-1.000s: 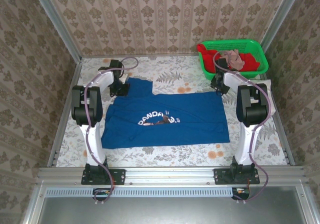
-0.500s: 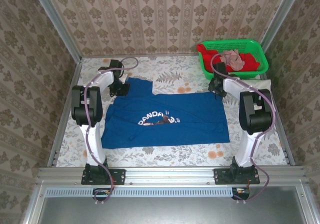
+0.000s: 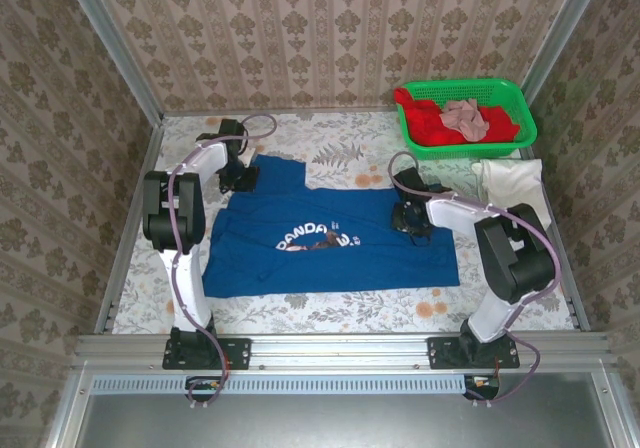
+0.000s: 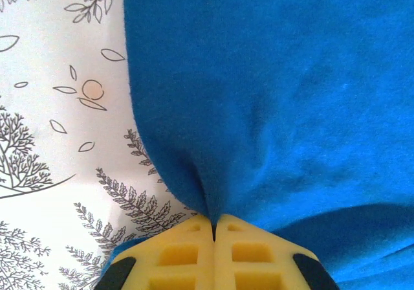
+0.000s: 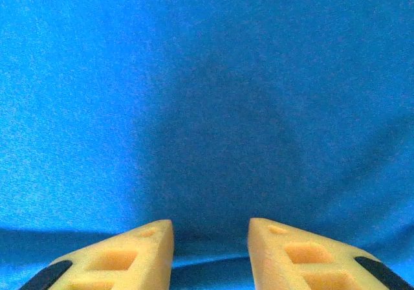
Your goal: Fold and stack the t-shirts
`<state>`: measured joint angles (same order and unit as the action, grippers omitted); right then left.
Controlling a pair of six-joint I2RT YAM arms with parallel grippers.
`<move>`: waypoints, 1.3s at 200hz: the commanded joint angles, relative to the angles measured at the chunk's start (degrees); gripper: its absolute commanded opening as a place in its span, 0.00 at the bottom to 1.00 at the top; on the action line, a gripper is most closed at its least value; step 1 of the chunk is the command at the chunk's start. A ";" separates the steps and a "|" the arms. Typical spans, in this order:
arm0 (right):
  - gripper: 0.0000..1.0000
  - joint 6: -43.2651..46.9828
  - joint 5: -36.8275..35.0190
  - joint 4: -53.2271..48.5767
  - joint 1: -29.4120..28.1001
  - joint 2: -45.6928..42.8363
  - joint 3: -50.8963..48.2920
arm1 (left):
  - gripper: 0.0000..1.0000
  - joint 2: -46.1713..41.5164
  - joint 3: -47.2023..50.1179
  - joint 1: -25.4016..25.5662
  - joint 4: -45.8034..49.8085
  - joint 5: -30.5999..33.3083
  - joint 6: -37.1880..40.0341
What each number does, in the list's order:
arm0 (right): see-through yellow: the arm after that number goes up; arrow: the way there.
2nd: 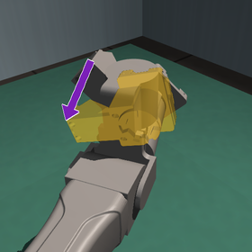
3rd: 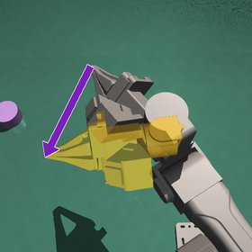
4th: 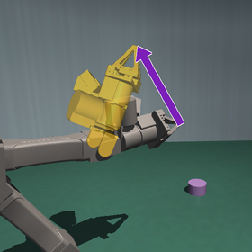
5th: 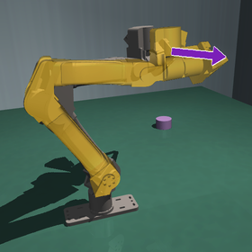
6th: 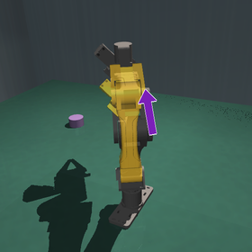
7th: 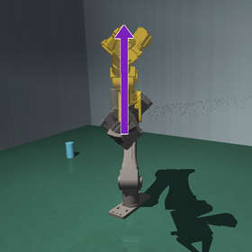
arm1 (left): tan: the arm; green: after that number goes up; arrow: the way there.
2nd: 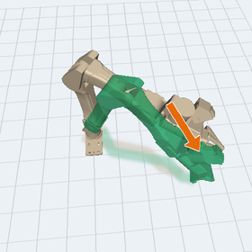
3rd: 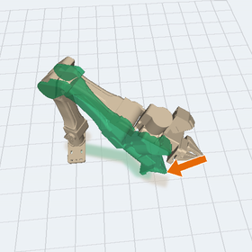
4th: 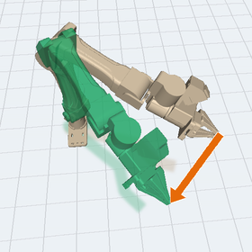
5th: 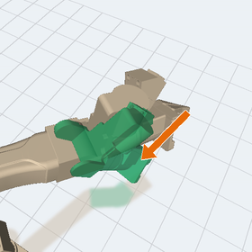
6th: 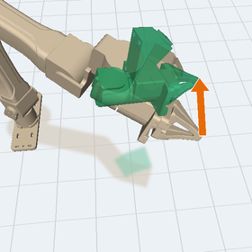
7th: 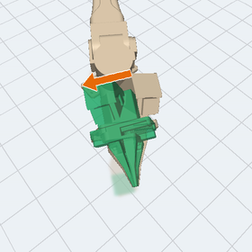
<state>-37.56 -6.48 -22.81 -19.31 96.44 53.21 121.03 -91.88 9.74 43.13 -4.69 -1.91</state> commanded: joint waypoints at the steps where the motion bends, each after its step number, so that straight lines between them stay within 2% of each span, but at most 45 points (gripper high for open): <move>1: 0.36 -1.67 -0.70 -6.52 0.24 -2.83 -2.96 | 0.00 -1.60 1.63 0.19 -0.55 0.03 0.52; 37: 0.36 -3.37 0.30 -14.17 -0.15 -5.20 -5.49 | 0.00 -3.20 4.42 0.23 -1.13 -0.57 -0.40; 78: 0.37 -5.66 1.48 -16.11 -0.10 -8.72 -8.22 | 0.00 -6.17 7.82 0.33 -2.08 -0.68 -1.34; 102: 0.39 -3.77 0.91 -15.50 2.08 -10.68 -4.49 | 0.00 -7.08 7.21 0.37 -2.20 -0.67 -1.48; 123: 0.46 -3.53 -0.80 -15.36 6.00 -10.28 0.63 | 0.00 -6.22 4.47 0.40 -1.34 -0.72 -1.19; 147: 0.51 -4.24 -4.50 -12.02 10.49 -5.91 5.00 | 0.00 -4.84 2.34 0.48 -0.94 -0.74 -0.90; 179: 0.43 -5.07 -7.29 -10.59 14.22 3.66 14.19 | 0.00 -3.74 1.67 0.68 -0.78 -1.37 -1.68; 199: 0.36 -5.18 -6.53 -10.44 15.05 8.70 19.08 | 0.00 -3.87 1.85 0.98 -0.73 -1.31 -1.49; 227: 0.36 -3.52 -5.38 -10.48 15.09 13.75 24.27 | 0.00 -3.90 1.96 1.01 -0.55 -1.20 -0.95; 260: 0.37 -4.06 -5.65 -11.61 15.57 16.38 25.96 | 0.00 -3.75 1.95 1.02 -0.38 -0.94 -0.79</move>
<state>-41.80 -11.27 -32.77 -4.12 111.04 77.19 116.53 -88.92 10.52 41.32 -5.78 -2.66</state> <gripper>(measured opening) 0.364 0.044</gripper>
